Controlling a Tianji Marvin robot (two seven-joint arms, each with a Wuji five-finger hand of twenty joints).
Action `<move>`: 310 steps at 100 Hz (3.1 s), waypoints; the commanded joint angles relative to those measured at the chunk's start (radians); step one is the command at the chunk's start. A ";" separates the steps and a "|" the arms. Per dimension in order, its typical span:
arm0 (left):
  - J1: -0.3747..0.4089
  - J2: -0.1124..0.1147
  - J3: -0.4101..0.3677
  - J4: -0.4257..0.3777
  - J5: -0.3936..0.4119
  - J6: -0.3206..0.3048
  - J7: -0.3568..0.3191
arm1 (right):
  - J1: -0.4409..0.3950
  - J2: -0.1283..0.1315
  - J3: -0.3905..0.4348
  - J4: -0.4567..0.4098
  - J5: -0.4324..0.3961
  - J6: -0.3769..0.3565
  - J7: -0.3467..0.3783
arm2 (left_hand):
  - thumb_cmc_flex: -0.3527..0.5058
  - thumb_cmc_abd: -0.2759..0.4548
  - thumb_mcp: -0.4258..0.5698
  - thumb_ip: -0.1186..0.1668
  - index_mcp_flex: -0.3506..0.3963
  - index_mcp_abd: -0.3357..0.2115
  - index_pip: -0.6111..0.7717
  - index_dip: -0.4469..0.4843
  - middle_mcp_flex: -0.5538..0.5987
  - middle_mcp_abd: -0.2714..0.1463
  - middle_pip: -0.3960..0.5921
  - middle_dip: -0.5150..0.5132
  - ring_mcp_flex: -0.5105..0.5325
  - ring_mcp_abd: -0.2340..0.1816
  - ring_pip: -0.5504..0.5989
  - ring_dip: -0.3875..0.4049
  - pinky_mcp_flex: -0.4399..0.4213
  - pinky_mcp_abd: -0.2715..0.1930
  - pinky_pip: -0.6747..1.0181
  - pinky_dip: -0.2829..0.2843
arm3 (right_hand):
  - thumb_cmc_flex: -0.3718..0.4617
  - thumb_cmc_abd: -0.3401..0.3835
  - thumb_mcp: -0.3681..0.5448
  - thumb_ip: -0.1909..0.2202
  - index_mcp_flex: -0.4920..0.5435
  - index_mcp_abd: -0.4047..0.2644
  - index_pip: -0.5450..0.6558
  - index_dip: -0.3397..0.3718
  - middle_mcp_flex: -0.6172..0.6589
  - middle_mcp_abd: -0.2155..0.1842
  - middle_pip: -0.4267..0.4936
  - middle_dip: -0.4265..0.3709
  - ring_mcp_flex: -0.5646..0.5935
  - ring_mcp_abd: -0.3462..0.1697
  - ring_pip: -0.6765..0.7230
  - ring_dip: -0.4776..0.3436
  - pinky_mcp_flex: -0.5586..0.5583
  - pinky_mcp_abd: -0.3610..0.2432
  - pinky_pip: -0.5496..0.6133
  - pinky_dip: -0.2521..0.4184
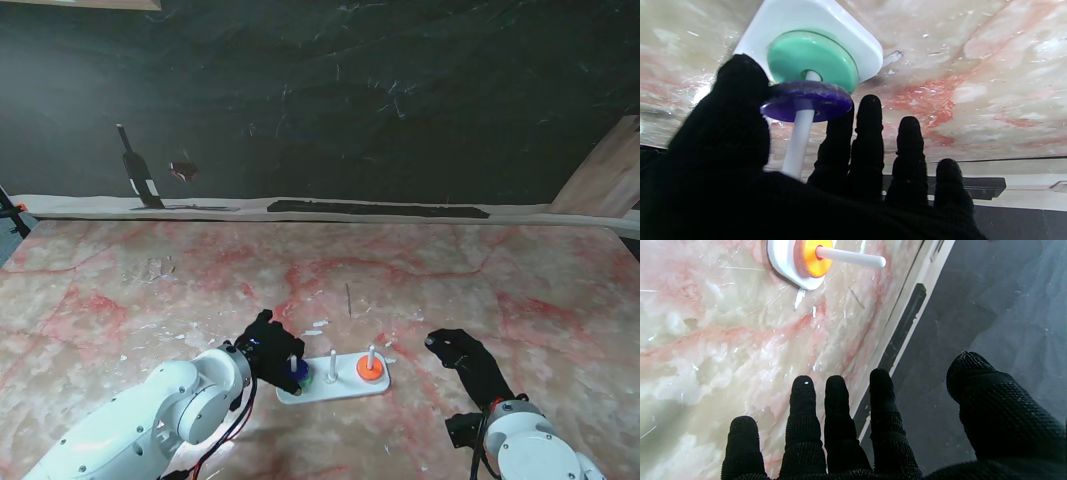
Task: Move the three rings of the Hanoi Tower from the left rod to the right rod
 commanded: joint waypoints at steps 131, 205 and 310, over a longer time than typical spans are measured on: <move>0.036 0.000 -0.043 -0.028 -0.002 -0.011 0.014 | -0.003 0.001 -0.003 -0.001 0.000 -0.002 0.005 | 0.049 0.010 0.135 0.063 -0.003 -0.071 0.087 0.046 -0.009 0.000 0.008 0.005 0.000 0.002 0.015 -0.008 -0.008 0.006 0.011 -0.024 | -0.002 -0.034 0.027 0.021 -0.046 0.004 0.015 -0.003 -0.040 -0.010 0.017 0.007 -0.023 -0.008 0.007 0.011 -0.011 0.015 0.034 0.010; 0.108 0.001 -0.119 -0.176 0.142 -0.028 0.013 | -0.002 0.002 -0.003 0.000 0.002 -0.003 0.007 | 0.048 0.007 0.135 0.063 -0.003 -0.073 0.091 0.050 -0.005 -0.002 0.007 0.003 0.014 0.005 0.016 -0.005 -0.006 0.009 0.019 -0.022 | -0.001 -0.037 0.030 0.021 -0.055 0.005 0.018 -0.004 -0.049 -0.011 0.018 0.006 -0.033 -0.010 0.005 0.010 -0.011 0.015 0.040 0.013; -0.098 -0.015 0.089 -0.114 0.065 -0.028 0.027 | -0.005 0.000 -0.001 -0.003 0.011 -0.003 0.004 | 0.045 0.004 0.140 0.062 -0.002 -0.072 0.083 0.048 0.000 -0.005 0.003 0.005 0.022 0.002 0.017 -0.004 -0.005 0.010 0.035 -0.035 | -0.004 -0.031 0.023 0.021 -0.059 0.005 0.019 -0.006 -0.052 -0.011 0.019 0.005 -0.036 -0.009 0.006 0.009 -0.011 0.015 0.040 0.012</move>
